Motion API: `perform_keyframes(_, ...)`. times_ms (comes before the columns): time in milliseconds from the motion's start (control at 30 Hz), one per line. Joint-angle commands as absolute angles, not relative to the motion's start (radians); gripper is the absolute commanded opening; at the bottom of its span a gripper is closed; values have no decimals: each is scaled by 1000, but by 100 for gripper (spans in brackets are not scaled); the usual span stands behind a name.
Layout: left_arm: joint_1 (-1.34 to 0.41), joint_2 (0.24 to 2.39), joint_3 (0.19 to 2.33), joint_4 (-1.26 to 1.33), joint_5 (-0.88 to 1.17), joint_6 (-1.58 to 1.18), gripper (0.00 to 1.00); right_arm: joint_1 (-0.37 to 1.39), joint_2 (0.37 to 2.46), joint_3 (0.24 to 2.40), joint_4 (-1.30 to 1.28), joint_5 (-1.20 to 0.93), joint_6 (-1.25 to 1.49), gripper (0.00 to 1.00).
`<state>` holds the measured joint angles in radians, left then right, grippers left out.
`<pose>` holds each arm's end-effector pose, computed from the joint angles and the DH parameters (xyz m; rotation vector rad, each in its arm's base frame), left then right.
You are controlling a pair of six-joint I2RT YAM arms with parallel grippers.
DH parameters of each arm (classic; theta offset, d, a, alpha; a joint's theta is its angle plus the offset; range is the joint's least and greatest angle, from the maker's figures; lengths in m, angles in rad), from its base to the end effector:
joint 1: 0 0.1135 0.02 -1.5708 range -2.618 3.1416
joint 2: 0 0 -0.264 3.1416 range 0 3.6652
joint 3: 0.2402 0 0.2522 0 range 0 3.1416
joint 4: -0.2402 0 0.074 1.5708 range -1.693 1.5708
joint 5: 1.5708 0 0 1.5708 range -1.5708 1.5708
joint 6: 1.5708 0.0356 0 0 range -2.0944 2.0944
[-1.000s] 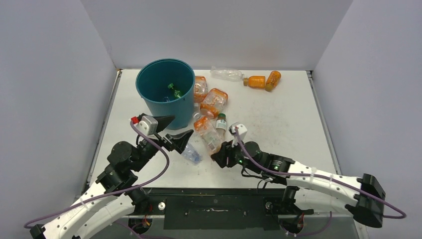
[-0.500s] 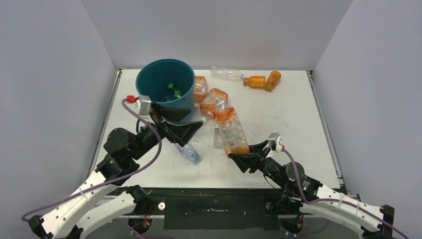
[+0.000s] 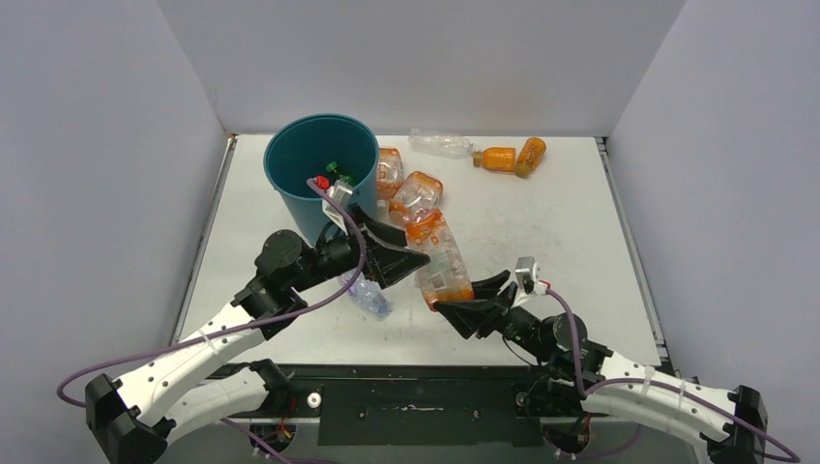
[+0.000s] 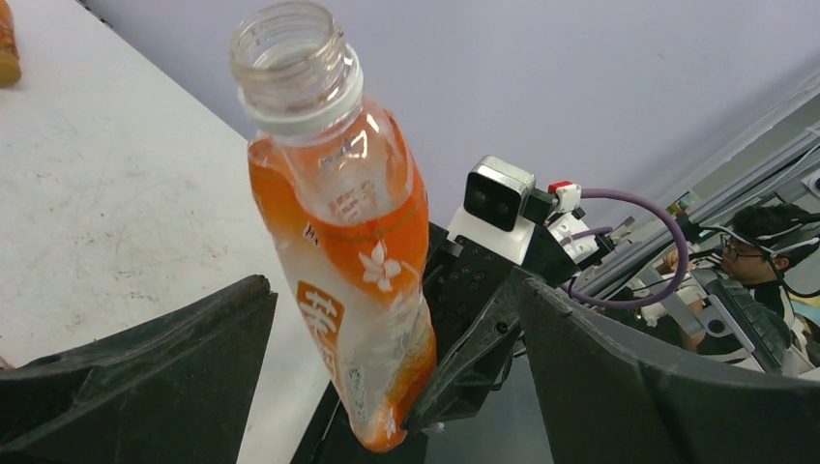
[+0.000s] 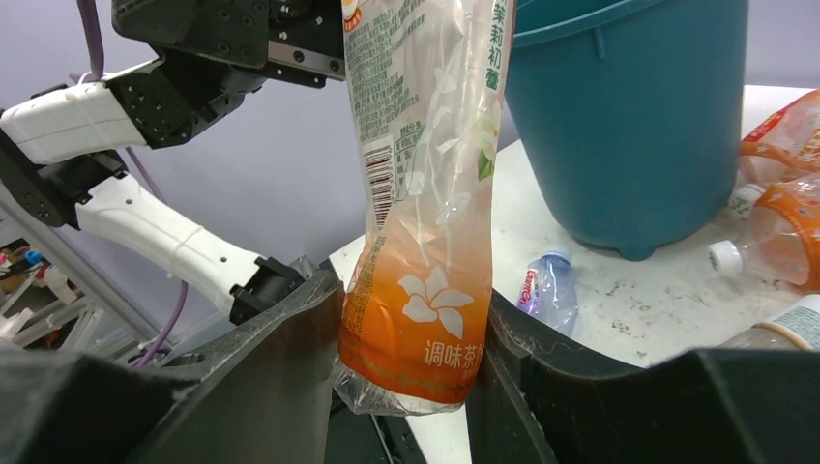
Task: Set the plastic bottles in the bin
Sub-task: Place the plastic bottle in the trash bin.
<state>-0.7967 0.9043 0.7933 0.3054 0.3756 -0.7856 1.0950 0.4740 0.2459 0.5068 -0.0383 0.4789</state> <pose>0.1389 -0.1607 0.3742 0.3653 1.5414 -1.5410 0.0641 0.1274 0.2672 -0.4654 1.3436 1.3544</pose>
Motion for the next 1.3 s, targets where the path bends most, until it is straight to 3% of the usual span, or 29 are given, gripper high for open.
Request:
perform_keyframes(0,-798,919,818,406,409,-784,99,1106,549,241,689,-103,517,5)
perform_keyframes(200,-800,930,839,338,386,-713,50,1117,612,266,692,-114,520,5)
perform_keyframes(300,-800,922,841,316,380,-677,33,1120,626,321,572,-118,506,6)
perform_keyframes(433,-799,909,859,267,383,-623,18,1120,615,384,402,-121,477,23)
perform_keyframes(567,-798,899,872,236,398,-584,7,1119,575,431,281,-113,455,55)
perform_keyframes(633,-799,896,878,228,415,-569,4,1120,561,462,218,-87,440,66)
perform_keyframes(733,-799,894,901,199,458,-537,2,1120,549,524,132,-45,410,73)
perform_keyframes(967,-799,880,946,111,467,-465,0,1120,625,644,3,-28,376,73)
perform_keyframes(1067,-799,879,949,107,460,-460,0,1120,662,650,24,-34,397,64)
perform_keyframes(1200,-799,883,954,104,465,-461,2,1120,699,646,62,-31,423,27)
perform_keyframes(1233,-798,882,957,105,463,-469,14,1119,704,646,70,-36,421,19)
perform_keyframes(1267,-800,879,960,103,459,-479,40,1121,706,644,77,-43,416,15)
